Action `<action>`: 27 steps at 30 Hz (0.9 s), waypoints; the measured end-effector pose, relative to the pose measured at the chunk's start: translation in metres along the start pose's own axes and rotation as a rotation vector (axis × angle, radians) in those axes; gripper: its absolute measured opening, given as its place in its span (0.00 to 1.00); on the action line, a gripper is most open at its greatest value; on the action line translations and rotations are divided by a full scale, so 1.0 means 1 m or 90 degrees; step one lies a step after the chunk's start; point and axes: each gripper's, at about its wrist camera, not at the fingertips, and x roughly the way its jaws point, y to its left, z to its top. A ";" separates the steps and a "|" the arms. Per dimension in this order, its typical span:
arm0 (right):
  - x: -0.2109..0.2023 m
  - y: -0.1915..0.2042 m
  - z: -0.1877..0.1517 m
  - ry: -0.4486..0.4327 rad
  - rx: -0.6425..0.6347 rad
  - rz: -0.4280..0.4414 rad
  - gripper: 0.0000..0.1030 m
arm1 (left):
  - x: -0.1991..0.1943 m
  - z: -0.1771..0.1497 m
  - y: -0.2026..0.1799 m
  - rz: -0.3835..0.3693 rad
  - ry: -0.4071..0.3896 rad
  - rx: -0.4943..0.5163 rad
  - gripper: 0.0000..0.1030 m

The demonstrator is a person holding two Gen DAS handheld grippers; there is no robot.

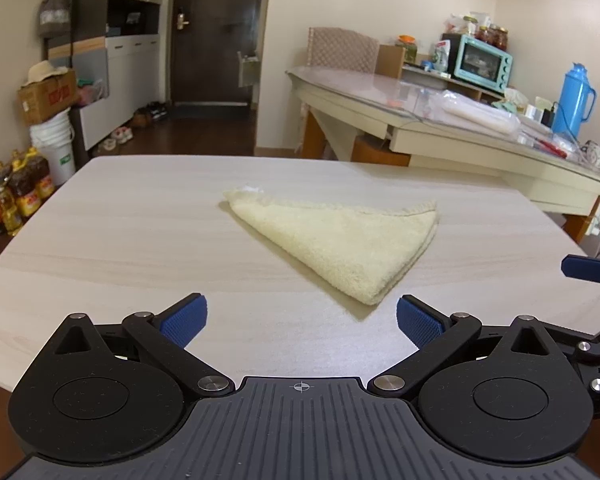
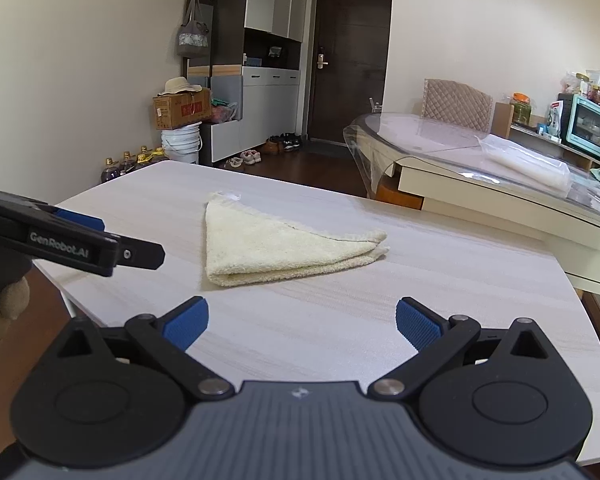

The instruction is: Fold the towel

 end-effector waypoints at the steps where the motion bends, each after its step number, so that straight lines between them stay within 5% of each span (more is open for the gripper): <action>1: 0.000 0.000 0.001 -0.002 -0.001 0.000 0.98 | 0.000 0.000 -0.001 0.001 0.001 0.002 1.00; 27: 0.003 0.000 0.004 -0.003 -0.004 0.001 0.98 | -0.002 -0.001 -0.006 0.016 -0.006 0.024 1.00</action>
